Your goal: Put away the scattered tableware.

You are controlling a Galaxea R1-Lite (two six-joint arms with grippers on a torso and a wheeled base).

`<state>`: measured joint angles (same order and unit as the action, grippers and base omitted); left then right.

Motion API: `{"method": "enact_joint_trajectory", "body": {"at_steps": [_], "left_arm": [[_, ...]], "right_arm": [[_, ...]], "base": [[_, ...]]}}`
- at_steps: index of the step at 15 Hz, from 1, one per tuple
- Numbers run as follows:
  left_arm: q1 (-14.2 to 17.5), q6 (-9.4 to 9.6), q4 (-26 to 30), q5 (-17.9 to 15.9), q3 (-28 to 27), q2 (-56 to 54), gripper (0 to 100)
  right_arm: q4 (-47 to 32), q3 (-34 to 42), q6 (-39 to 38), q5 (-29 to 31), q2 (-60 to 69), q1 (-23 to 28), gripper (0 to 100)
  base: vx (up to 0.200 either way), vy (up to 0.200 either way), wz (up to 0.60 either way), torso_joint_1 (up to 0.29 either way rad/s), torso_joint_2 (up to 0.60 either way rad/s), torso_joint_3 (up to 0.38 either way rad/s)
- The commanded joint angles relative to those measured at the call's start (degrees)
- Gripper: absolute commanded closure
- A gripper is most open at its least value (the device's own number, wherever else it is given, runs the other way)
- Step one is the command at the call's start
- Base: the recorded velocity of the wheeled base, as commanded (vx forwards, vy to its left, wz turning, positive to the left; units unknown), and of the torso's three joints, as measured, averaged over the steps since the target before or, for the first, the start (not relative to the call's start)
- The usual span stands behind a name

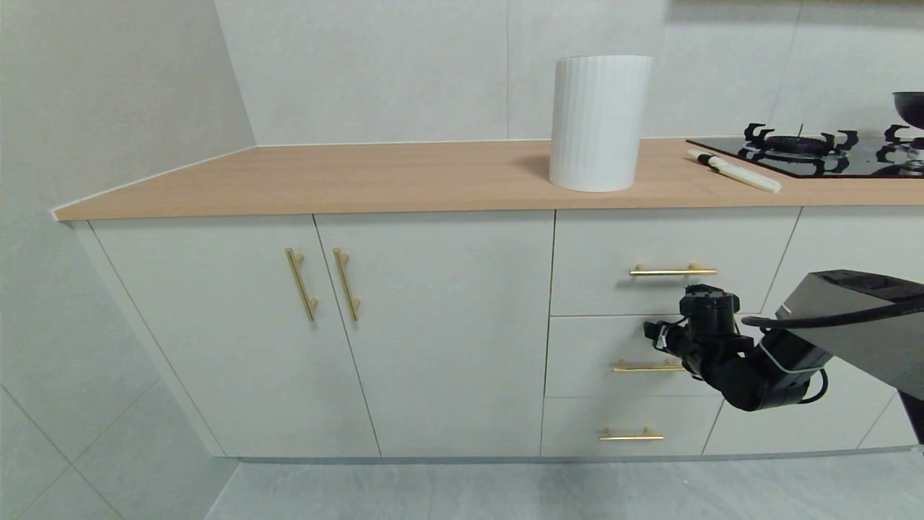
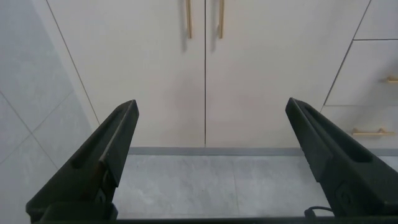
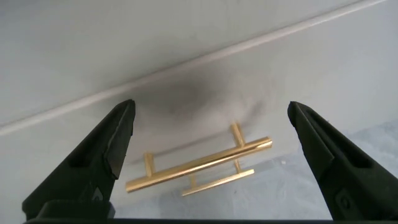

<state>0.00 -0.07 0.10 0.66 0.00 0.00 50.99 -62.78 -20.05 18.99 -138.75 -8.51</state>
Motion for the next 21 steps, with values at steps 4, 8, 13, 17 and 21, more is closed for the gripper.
{"method": "enact_joint_trajectory", "body": {"at_steps": [4, 8, 13, 17, 21], "left_arm": [[0.0, -0.01, 0.0, 0.0, 0.0, 0.0, 0], [0.0, -0.01, 0.0, 0.0, 0.0, 0.0, 0], [0.0, -0.01, 0.0, 0.0, 0.0, 0.0, 0], [0.0, -0.01, 0.0, 0.0, 0.0, 0.0, 0], [0.0, -0.01, 0.0, 0.0, 0.0, 0.0, 0]], "right_arm": [[0.1, -0.1, 0.0, 0.0, -0.2, 0.3, 0], [-0.1, 8.7, 0.2, -4.3, 7.0, 0.3, 0], [-0.5, 17.8, 0.6, -15.5, 20.5, 0.3, 0], [-0.5, 28.4, 3.3, -14.2, 41.9, -0.4, 0], [-0.5, 43.9, 15.0, -9.9, 68.8, 0.2, 0]], "base": [[0.000, 0.000, 0.00, 0.000, 0.00, 0.000], [0.000, 0.000, 0.00, 0.000, 0.00, 0.000], [0.000, 0.000, 0.00, 0.000, 0.00, 0.000], [0.000, 0.000, 0.00, 0.000, 0.00, 0.000], [0.000, 0.000, 0.00, 0.000, 0.00, 0.000]]}}
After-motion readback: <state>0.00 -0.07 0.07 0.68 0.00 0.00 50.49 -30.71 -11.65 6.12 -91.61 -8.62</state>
